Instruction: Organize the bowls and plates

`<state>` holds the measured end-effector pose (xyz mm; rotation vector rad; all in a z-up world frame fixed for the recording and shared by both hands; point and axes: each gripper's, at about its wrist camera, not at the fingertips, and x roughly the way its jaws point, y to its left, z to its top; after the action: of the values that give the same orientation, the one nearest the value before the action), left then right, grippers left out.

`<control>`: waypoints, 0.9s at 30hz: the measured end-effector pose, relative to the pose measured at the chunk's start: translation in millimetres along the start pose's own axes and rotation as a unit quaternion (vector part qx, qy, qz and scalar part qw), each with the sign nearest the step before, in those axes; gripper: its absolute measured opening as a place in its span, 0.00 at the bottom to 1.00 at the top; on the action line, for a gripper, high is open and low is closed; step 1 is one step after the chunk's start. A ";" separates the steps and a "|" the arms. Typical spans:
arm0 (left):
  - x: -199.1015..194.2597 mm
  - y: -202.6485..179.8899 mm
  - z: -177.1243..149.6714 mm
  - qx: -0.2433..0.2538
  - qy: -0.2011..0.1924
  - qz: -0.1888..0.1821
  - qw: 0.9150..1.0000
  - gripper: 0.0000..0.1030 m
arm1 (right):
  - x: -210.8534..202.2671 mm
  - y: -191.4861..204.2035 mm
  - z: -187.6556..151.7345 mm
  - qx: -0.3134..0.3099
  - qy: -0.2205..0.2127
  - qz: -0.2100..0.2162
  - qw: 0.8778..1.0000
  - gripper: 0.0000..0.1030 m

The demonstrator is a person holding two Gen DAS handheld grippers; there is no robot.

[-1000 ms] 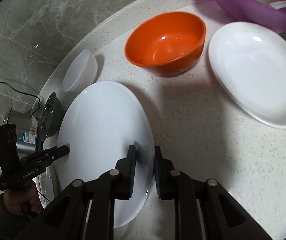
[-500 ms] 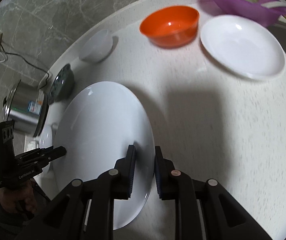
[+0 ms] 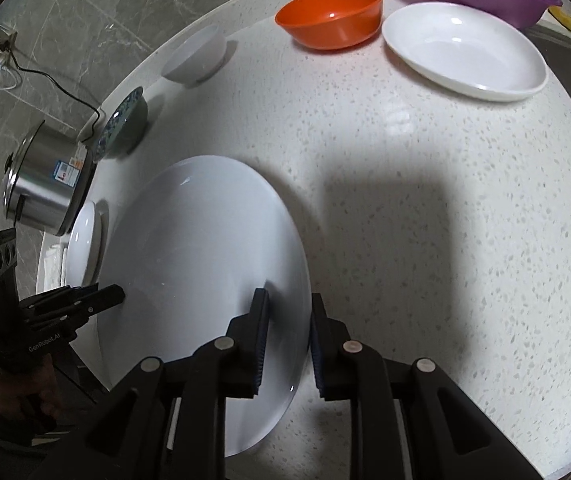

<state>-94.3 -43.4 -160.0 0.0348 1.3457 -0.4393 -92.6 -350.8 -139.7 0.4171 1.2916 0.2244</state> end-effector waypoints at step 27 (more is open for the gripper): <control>15.9 10.9 16.1 -0.027 -0.041 -0.008 0.999 0.57 | 10.1 17.0 -0.4 -0.056 -0.024 -0.052 0.997 0.38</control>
<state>-73.2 -42.4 -173.6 -0.0378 1.2770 -0.4137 -89.2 -331.4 -141.6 0.2583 1.2438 0.1964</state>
